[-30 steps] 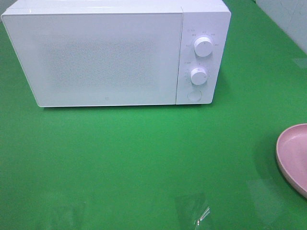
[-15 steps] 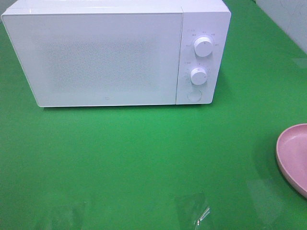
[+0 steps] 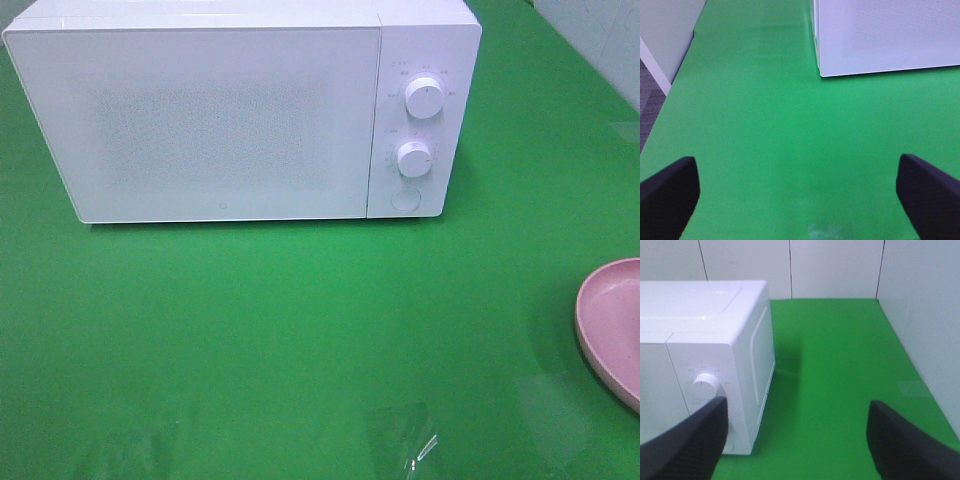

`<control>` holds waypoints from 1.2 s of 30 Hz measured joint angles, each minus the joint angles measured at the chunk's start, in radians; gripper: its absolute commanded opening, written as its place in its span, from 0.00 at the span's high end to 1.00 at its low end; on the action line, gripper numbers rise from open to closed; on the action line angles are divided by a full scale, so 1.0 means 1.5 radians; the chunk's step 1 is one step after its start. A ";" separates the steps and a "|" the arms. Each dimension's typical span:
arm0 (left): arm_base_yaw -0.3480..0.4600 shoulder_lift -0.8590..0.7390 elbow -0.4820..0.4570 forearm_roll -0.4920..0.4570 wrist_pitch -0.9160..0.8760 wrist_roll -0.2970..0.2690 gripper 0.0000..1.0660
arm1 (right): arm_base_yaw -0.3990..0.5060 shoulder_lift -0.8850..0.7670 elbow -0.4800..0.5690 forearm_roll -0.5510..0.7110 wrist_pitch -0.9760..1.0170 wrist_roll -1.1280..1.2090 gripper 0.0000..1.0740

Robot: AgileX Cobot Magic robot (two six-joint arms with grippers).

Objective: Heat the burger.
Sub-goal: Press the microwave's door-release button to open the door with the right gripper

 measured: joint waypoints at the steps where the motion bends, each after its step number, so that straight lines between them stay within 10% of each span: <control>1: 0.000 0.000 0.000 0.000 0.000 0.000 0.06 | 0.000 0.000 0.000 0.000 0.000 0.000 0.30; 30: 0.000 0.000 0.000 0.000 0.000 0.000 0.06 | 0.002 0.338 0.000 0.000 -0.239 0.000 0.30; 36: 0.000 0.000 0.000 0.000 0.000 0.000 0.06 | 0.082 0.407 0.000 0.000 -0.325 -0.002 0.30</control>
